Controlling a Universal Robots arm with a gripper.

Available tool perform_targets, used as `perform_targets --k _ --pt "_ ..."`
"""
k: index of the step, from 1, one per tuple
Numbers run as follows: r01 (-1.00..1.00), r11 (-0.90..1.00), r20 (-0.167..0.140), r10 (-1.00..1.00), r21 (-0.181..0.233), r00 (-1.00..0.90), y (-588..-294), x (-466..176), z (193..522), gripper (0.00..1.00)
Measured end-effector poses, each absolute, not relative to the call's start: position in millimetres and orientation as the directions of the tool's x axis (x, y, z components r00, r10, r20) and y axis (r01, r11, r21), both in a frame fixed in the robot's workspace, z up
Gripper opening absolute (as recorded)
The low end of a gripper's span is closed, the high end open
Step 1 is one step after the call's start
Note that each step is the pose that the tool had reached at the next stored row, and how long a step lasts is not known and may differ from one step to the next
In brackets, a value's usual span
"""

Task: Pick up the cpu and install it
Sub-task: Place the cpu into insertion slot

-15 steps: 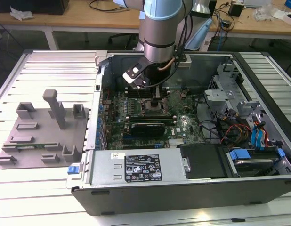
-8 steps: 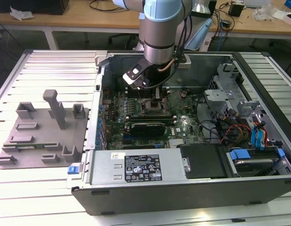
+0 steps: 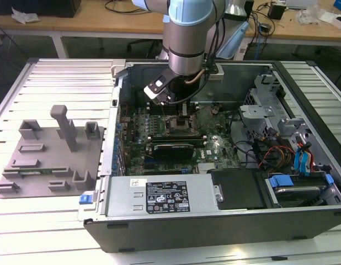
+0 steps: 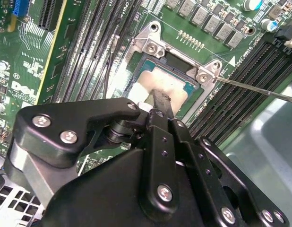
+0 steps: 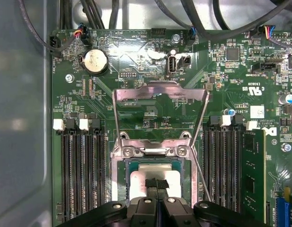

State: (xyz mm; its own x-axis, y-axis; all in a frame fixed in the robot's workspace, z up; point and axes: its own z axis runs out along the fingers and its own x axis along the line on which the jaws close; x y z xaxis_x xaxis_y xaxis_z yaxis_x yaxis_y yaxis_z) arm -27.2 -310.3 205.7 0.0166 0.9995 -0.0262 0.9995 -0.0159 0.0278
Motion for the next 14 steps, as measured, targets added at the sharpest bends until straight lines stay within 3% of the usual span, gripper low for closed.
perform_targets --k 14 --pt "1.000 -0.016 -0.027 0.999 0.027 0.016 -310.1 -27.3 242.6 0.11"
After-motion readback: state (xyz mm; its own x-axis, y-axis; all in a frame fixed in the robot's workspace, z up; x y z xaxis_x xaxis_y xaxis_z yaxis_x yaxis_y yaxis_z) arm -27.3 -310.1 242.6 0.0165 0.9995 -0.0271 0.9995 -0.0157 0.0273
